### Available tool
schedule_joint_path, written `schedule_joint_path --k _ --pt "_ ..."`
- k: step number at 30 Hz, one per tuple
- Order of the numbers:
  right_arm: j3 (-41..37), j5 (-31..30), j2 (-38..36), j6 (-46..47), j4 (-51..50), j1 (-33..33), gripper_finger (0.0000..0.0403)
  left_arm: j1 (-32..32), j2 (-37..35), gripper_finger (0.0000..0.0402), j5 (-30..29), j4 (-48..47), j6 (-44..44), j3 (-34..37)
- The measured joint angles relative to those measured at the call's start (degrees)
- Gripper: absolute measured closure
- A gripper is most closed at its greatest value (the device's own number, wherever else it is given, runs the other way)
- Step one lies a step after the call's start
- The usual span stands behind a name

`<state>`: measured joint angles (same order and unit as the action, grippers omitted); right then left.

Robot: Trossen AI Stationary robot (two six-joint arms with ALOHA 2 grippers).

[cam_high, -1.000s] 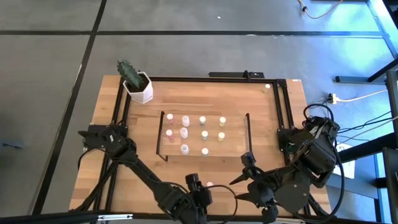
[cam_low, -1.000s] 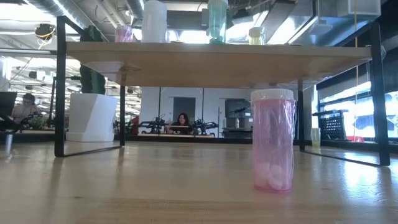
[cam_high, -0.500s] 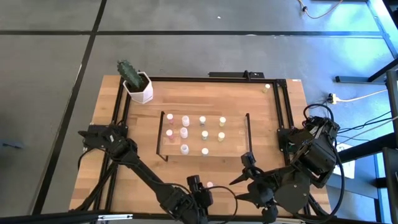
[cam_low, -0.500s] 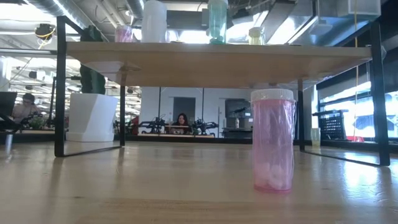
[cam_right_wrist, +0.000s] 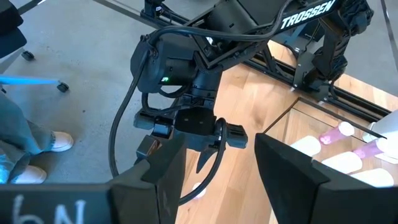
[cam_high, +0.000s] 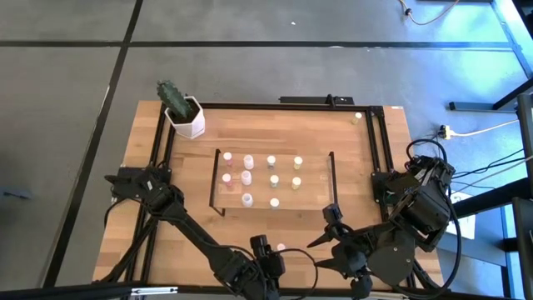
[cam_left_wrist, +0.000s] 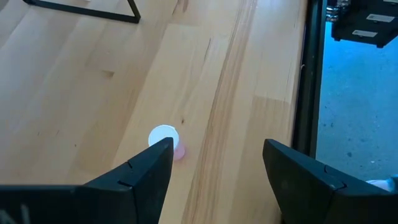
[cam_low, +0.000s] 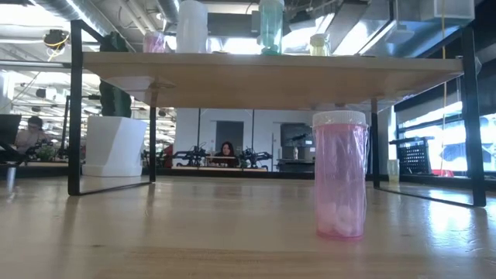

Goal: Pick and place medicine bottles onto shelf by color
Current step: Put the pink pill bottle on the shelf aligned with the other pink pill bottles

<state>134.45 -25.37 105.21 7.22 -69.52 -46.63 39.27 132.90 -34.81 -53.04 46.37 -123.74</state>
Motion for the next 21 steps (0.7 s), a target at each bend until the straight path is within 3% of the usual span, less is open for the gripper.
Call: schedule_joint_path --k 21 --pt "0.0 -0.02 0.02 -0.02 0.02 0.02 0.0211 -0.33 -0.09 0.0159 -0.44 -3.69 -4.98 0.02"
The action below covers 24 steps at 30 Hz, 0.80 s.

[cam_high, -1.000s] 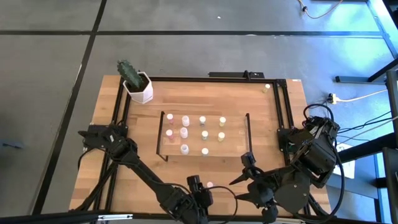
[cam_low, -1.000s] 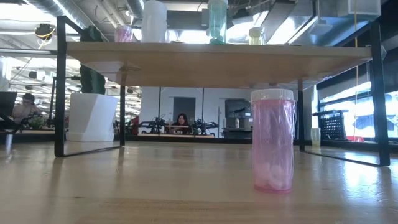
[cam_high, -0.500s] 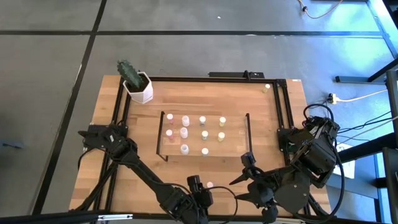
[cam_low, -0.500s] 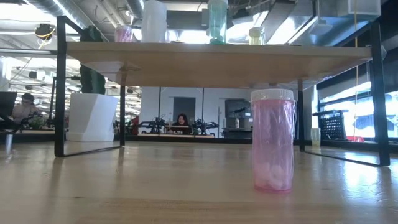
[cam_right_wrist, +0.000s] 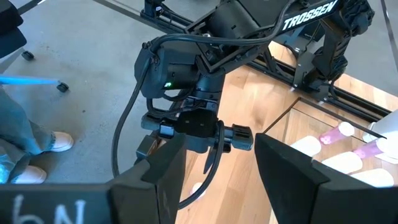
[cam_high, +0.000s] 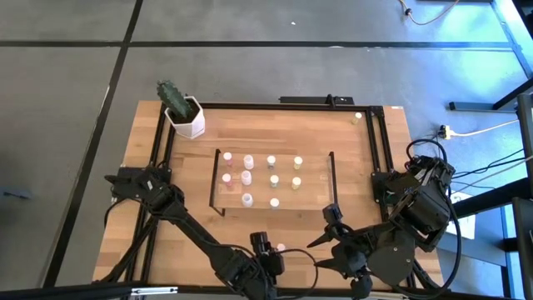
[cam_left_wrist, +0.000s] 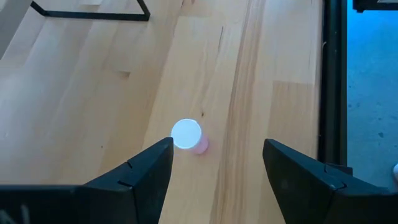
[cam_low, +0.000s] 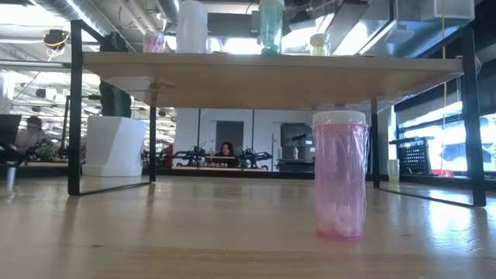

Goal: Pick and place medicine bottles onto shelf by color
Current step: Put the pink pill bottle on the shelf aligned with the other pink pill bottles

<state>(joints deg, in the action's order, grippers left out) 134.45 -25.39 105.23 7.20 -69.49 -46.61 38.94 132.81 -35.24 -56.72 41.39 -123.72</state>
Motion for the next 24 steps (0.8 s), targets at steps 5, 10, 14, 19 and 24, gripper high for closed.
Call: schedule_joint_path --k 5,10,14,19,24 --pt "0.0 0.0 0.0 0.0 0.0 -0.02 0.0211 0.0 0.0 0.0159 0.0 -0.29 0.07 0.0" --pt "0.0 0.0 0.0 0.0 0.0 -0.02 0.0211 -0.09 0.0 0.0159 0.02 -0.27 0.38 0.0" --pt "0.0 0.0 0.0 -0.05 0.0 0.0 0.0211 -0.11 0.0 0.0159 0.11 -0.28 0.42 0.0" --pt "0.0 0.0 0.0 -0.06 0.0 -0.01 0.0211 -0.09 0.0 0.0159 0.26 -0.29 0.44 0.0" --pt "0.0 0.0 0.0 -0.07 0.0 -0.01 0.0211 0.1 0.0 0.0159 0.76 -1.05 2.11 0.0"
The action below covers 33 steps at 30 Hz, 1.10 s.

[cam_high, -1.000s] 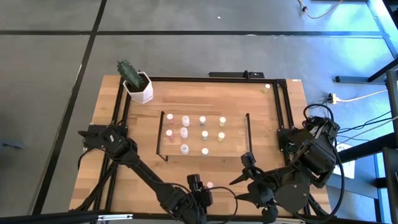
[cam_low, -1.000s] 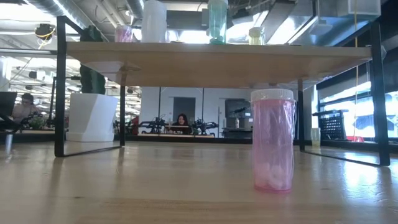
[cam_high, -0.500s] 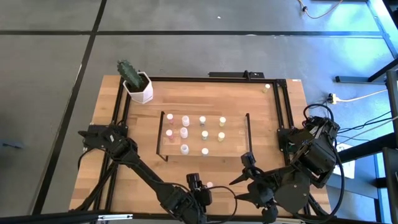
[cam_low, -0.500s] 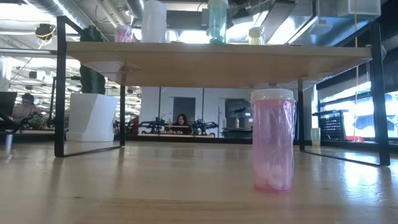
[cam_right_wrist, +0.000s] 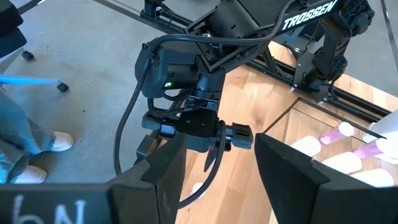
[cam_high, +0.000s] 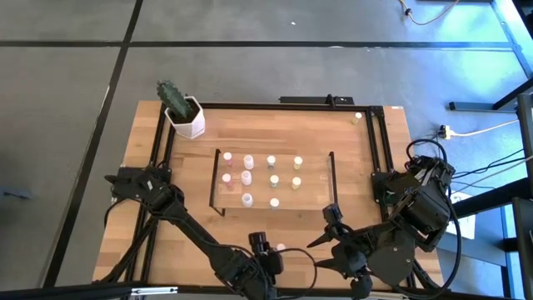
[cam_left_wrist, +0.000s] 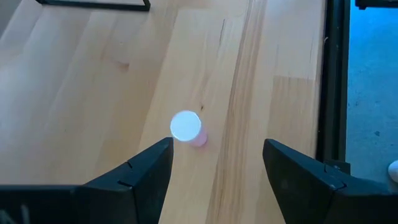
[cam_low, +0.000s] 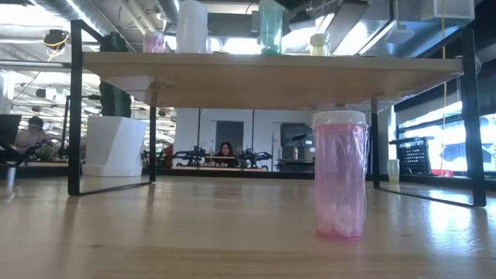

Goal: Pick and place medicine bottles onto shelf by color
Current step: Put the pink pill bottle on the shelf aligned with the other pink pill bottles

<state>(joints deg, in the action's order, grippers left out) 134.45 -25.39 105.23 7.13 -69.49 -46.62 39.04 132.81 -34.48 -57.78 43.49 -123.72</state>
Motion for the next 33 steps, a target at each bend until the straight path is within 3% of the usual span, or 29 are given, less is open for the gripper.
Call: schedule_joint_path --k 6,12,21,33 --pt "0.0 0.0 0.0 0.04 0.0 0.0 0.0211 0.75 0.0 0.0159 1.67 -0.5 1.97 0.0" --pt "0.0 0.0 0.0 0.07 0.0 0.01 0.0211 1.17 -0.02 0.0159 -0.58 -0.26 2.68 0.2" --pt "0.0 0.0 0.02 0.0 0.0 0.0 0.0211 -0.43 -0.07 0.0159 -1.51 10.24 2.64 7.95" --pt "0.0 0.0 0.02 0.05 0.0 0.0 0.0211 -2.76 -0.11 0.0159 -2.08 12.17 2.88 11.87"
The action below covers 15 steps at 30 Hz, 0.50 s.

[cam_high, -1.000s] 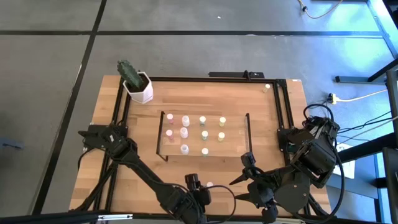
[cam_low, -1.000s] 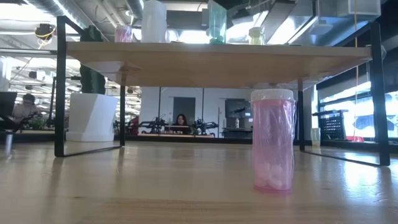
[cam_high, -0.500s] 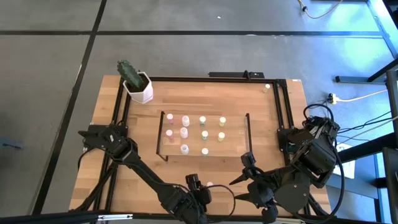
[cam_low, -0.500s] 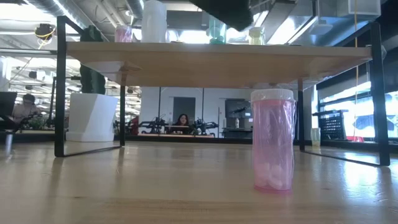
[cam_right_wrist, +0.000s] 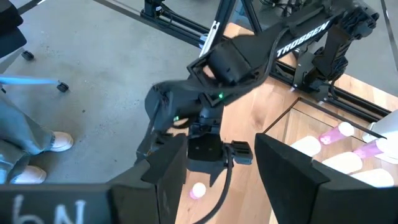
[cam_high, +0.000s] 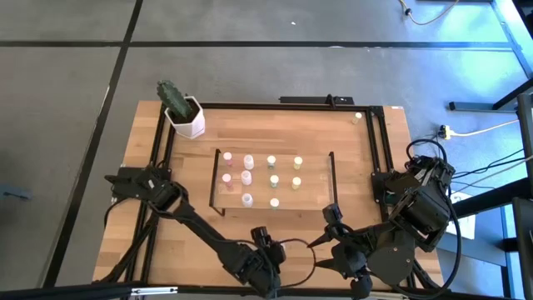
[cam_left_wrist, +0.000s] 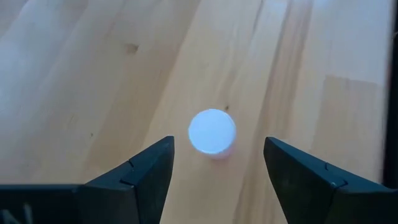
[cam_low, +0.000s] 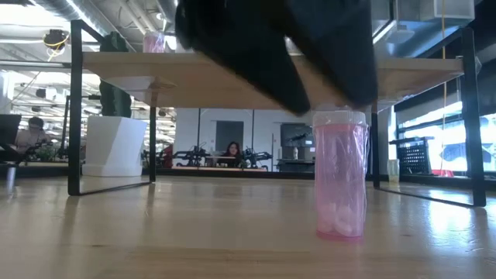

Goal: Pick and place medicine bottles onto shelf by color
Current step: Put the pink pill bottle on the shelf aligned with the other pink pill bottles

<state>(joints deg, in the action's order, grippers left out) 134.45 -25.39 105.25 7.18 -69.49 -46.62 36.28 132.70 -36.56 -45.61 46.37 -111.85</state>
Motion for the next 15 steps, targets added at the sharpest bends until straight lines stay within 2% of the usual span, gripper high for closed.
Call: schedule_joint_path --k 9,15 --pt "0.0 0.0 0.0 -0.05 -0.01 0.0 0.0211 -1.14 0.09 0.0159 0.79 6.59 -1.94 3.48" --pt "0.0 0.0 0.0 0.0 0.0 -0.01 0.0211 -1.55 0.09 0.0159 1.56 7.23 -1.88 4.42"
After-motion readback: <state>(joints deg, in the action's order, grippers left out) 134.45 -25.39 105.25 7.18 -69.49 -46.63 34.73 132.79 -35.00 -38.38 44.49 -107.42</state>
